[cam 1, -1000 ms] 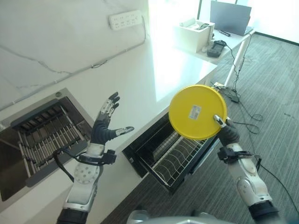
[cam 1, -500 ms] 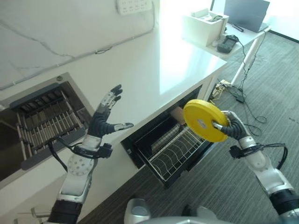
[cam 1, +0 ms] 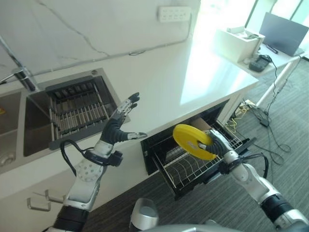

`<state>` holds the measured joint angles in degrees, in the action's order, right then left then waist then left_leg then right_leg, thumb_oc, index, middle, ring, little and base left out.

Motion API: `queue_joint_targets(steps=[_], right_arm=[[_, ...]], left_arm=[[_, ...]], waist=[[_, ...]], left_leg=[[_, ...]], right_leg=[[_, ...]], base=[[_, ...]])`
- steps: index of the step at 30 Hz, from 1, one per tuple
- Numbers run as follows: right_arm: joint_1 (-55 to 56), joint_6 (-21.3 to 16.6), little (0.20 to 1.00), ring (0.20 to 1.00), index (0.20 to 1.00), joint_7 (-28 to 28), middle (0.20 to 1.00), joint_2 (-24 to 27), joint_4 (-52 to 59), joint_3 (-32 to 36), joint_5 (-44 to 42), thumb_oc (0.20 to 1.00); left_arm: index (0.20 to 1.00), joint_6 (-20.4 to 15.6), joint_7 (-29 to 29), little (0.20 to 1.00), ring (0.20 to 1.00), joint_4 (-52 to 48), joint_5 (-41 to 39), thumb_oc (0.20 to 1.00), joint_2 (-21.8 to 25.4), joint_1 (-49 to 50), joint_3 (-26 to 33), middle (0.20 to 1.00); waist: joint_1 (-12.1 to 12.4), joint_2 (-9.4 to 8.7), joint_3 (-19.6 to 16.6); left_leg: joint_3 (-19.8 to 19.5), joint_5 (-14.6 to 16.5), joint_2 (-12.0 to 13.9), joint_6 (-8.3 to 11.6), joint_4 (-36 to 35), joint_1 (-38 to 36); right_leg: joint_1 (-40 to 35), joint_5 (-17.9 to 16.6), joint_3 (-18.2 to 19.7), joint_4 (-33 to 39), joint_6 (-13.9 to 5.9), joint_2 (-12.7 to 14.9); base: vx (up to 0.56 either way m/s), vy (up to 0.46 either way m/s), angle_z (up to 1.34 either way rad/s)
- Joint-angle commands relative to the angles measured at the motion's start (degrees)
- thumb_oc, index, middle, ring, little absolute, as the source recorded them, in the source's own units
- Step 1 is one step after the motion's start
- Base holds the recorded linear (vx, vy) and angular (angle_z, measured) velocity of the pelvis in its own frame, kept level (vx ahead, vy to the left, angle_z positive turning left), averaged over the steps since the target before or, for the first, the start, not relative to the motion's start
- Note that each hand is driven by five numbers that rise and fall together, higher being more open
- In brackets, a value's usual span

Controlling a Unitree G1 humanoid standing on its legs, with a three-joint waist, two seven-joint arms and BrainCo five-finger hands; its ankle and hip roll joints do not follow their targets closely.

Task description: Place the dishes in the dishwasher.

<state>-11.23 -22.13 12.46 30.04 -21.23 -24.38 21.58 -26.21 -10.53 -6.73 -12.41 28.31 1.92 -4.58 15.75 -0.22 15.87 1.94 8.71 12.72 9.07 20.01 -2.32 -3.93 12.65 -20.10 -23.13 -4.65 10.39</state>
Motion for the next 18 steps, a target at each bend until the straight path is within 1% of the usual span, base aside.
queue_joint_targets(steps=[1,5,8,11,14,18], right_arm=[[-4.05,-1.87,0.200,0.200,0.200,3.65,0.200,-2.78,1.43,0.98,1.75,0.200],[-3.33,-0.56,0.200,0.200,0.200,5.83,0.200,-4.26,-2.57,-0.58,4.70,0.200],[-3.81,-0.69,0.200,0.200,0.200,5.89,0.200,-4.37,-5.05,-1.22,4.97,0.200],[-3.69,-1.17,0.200,0.200,0.200,7.47,0.200,-5.18,-8.31,-1.70,3.91,0.200],[-4.51,-1.31,0.200,0.200,0.200,9.32,0.200,-5.70,-10.90,-1.32,2.85,0.200],[-9.47,-0.13,0.200,0.200,0.200,10.88,0.200,-5.44,-14.22,-1.40,0.02,0.200]], left_arm=[[1.000,-2.15,-2.24,1.000,1.000,-5.34,-1.95,1.000,3.57,0.97,-0.82,1.000],[1.000,-1.52,-4.21,1.000,1.000,-6.37,-1.63,1.000,4.51,3.37,-0.81,1.000],[1.000,0.14,-4.69,1.000,1.000,-7.21,-1.29,1.000,5.38,3.67,-0.61,1.000],[1.000,1.49,-4.70,1.000,1.000,-7.70,-0.56,1.000,6.25,3.78,-1.09,1.000],[1.000,1.02,-4.34,1.000,1.000,-7.87,-0.53,1.000,7.31,2.77,-2.01,1.000],[1.000,-0.50,-2.48,1.000,1.000,-7.52,-1.26,1.000,9.38,-0.39,-3.89,1.000]], waist=[[0.81,-1.96,-0.98],[2.08,-2.19,-0.80],[2.56,-2.28,0.17],[3.04,-2.13,1.54],[3.46,-1.68,3.49],[3.77,-0.64,6.71]], left_leg=[[-1.53,-5.93,-0.60,0.54,2.74,9.78],[-1.74,-5.05,-1.05,0.05,4.80,8.92],[-1.95,-4.46,-1.25,-0.19,7.04,9.32],[-2.97,-4.09,-1.95,-0.57,8.87,10.19],[-4.05,-4.44,-2.70,-0.74,9.30,11.93],[-4.95,-4.82,-3.39,-0.75,11.55,16.46]], right_leg=[[-9.53,-3.64,-3.34,6.03,-4.30,3.43],[-11.64,-4.06,-3.58,5.53,-4.34,3.19],[-12.23,-4.28,-3.31,4.58,-4.24,2.93],[-12.18,-4.28,-2.27,3.41,-3.97,2.28],[-10.60,-4.66,-2.02,2.98,-4.18,2.39],[-6.85,-5.83,-1.94,2.42,-4.48,3.09]], base=[[0.16,0.015,0.03],[0.19,-0.015,0.04],[0.16,-0.039,0.08],[0.13,-0.037,0.07],[-0.03,-0.060,0.03],[-0.17,-0.069,0.09]])
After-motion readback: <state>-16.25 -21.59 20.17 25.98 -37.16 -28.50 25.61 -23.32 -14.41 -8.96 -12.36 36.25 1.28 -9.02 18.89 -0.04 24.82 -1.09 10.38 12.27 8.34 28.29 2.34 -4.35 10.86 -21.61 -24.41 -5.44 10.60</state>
